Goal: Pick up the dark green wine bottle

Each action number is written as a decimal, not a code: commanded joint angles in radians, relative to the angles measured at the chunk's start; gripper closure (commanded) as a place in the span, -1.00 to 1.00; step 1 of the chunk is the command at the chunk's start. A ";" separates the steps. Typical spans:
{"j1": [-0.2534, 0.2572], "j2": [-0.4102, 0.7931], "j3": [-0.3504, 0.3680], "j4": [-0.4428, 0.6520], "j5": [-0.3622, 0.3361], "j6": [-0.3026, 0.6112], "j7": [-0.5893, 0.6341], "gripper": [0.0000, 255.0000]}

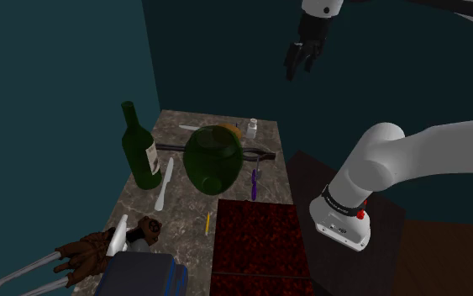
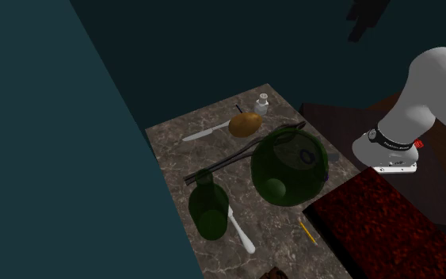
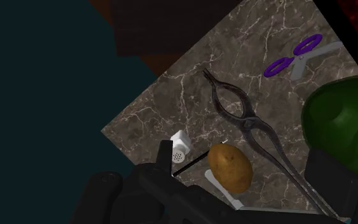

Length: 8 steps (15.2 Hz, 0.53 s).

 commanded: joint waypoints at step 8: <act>0.040 0.154 0.114 0.051 0.089 0.115 0.133 -1.00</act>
